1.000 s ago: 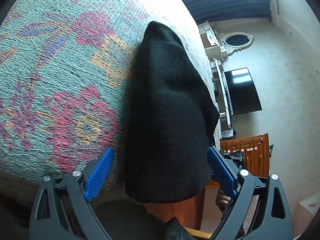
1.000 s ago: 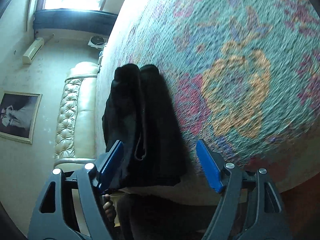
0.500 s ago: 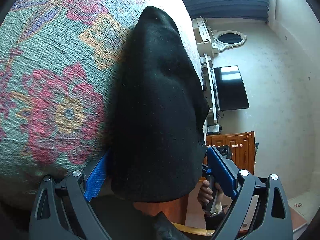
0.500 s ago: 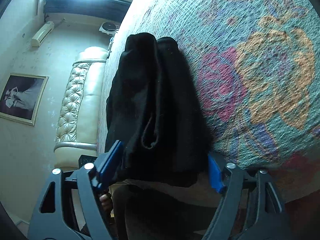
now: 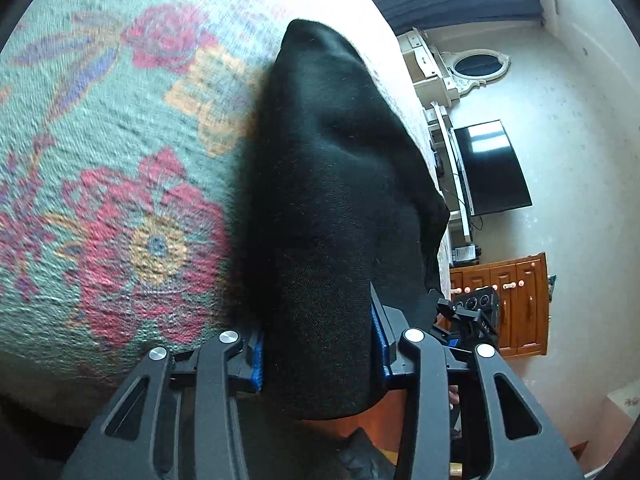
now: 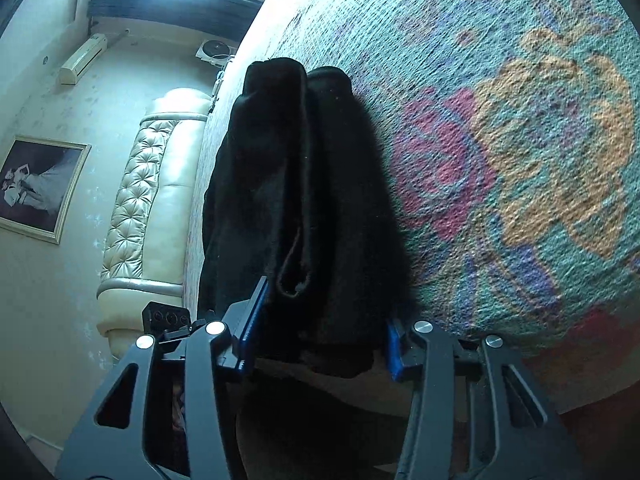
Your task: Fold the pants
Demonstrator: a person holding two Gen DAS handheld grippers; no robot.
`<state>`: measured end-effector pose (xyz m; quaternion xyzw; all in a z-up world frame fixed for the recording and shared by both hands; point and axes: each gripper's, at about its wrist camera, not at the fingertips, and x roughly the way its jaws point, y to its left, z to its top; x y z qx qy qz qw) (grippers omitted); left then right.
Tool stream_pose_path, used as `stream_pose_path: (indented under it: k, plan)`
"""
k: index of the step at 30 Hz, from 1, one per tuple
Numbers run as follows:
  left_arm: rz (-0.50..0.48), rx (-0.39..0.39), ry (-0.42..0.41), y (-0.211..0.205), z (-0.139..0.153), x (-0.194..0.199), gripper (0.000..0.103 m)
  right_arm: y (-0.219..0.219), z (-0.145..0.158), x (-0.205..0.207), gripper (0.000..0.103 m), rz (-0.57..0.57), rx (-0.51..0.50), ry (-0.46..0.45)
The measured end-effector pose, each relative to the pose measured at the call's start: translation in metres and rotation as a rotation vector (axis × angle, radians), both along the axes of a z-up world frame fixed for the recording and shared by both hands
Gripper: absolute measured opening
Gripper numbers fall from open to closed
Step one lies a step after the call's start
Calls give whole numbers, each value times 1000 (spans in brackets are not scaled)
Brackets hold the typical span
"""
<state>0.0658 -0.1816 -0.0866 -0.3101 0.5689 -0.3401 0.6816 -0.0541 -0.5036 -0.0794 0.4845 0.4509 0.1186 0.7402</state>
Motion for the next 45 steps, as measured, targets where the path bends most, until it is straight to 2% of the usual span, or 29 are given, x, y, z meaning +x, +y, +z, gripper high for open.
stream_pose_path:
  k: [6, 13, 17, 19, 22, 23, 24, 26, 27, 31, 36, 39, 41, 44, 45]
  plan:
    - [52, 17, -63, 23, 13, -3, 38, 26, 7, 16, 45, 41, -7, -7]
    - [180, -4, -47, 81, 6, -16, 38, 68, 13, 52, 43, 162, -14, -14]
    - [181, -26, -42, 95, -3, -18, 42, 83, 13, 66, 43, 202, -34, -14]
    - [170, -46, -29, 97, -6, -16, 47, 82, 10, 65, 46, 196, -5, -14]
    - [177, -68, -21, 106, -2, -17, 50, 72, 11, 59, 56, 196, 44, -18]
    - [175, -69, -25, 108, 1, -18, 52, 70, 14, 59, 63, 196, 49, -20]
    - [171, -66, -36, 111, 4, -18, 60, 66, 18, 59, 69, 191, 41, -25]
    - [177, -54, -77, 117, 14, -17, 68, 55, 25, 62, 78, 167, -1, -49]
    - [190, -58, -105, 122, 19, -16, 69, 51, 27, 65, 83, 162, -14, -58]
    - [229, -111, -147, 132, 25, 6, 76, 41, 19, 89, 84, 139, 1, -52]
    - [229, -96, -78, 119, 6, 59, 76, 44, 16, 134, 84, 159, -15, -66]
    - [190, -60, -42, 104, -7, 89, 76, 45, 14, 156, 84, 162, 7, -73]
    - [160, -35, -49, 93, -9, 103, 76, 47, 10, 166, 84, 175, 23, -69]
    - [127, -40, -54, 81, -11, 117, 76, 50, 10, 172, 84, 198, 6, -82]
    - [117, -43, -58, 77, -12, 120, 76, 52, 11, 172, 76, 204, -17, -82]
